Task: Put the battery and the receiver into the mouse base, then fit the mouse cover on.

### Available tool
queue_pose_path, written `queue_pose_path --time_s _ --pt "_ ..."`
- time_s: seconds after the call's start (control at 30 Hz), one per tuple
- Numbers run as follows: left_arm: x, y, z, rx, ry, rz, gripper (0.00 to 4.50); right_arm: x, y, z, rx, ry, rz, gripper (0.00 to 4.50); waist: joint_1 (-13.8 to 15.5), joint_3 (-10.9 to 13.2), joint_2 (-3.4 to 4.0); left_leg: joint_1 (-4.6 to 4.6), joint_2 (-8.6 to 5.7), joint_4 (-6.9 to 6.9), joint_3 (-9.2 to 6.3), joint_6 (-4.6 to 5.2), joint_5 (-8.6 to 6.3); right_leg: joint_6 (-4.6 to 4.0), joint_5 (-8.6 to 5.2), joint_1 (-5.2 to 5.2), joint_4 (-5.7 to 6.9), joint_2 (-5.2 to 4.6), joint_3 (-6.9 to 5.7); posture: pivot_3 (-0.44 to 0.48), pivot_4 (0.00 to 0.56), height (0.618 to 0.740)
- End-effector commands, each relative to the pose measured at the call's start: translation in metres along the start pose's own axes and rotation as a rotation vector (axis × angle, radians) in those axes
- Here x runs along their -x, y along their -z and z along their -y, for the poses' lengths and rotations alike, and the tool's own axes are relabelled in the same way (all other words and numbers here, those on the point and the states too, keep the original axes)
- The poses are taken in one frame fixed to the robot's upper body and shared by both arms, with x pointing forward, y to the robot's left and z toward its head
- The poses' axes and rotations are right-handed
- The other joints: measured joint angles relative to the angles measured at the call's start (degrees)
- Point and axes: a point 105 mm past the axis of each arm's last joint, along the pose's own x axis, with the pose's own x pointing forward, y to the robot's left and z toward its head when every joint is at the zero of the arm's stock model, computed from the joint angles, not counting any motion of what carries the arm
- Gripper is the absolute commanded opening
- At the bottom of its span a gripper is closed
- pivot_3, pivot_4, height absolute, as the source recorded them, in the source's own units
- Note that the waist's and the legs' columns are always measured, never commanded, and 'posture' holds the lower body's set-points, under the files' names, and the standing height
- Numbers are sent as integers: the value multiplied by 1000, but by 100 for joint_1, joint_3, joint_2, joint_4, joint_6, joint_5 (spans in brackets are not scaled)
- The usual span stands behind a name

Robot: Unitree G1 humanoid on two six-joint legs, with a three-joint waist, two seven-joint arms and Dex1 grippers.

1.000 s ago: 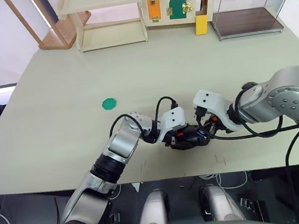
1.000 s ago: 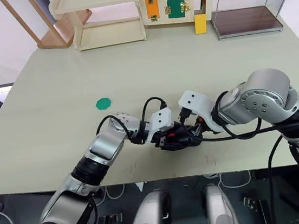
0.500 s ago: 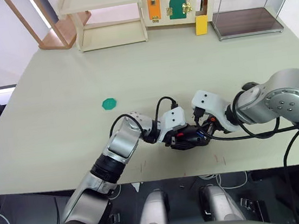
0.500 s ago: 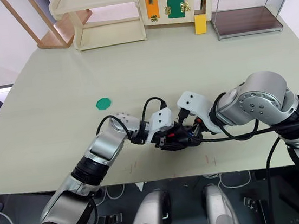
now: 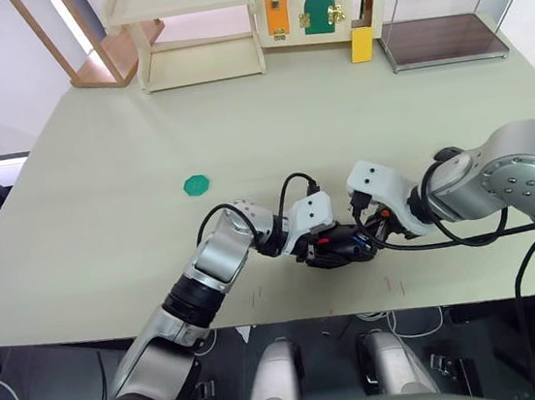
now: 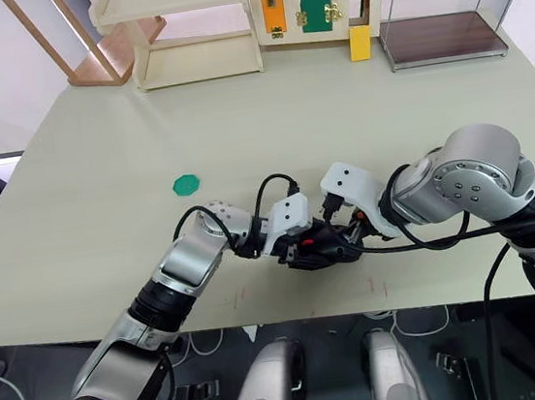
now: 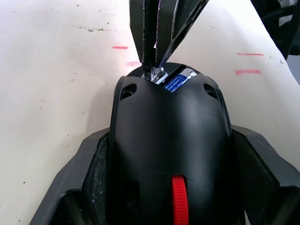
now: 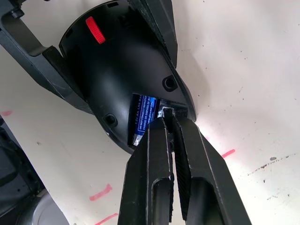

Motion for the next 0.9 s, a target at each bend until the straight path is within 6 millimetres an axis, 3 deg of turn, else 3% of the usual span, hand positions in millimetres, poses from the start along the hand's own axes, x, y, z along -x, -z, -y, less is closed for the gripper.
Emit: queue_pose_path --time_s 0.03,0.9 --pt "-6 13 12 37 60 -43 2927 -6 20 -2 -13 -15 -95 0 0 0 0 0 0 0 0 0 0 0 0 0 0 0 0 0 150 740" --pt "-5 12 11 35 60 -41 2927 -6 6 3 2 42 -10 0 -13 -4 -2 8 0 3 1 0 0 -1 0 0 15 2 3 0 150 740"
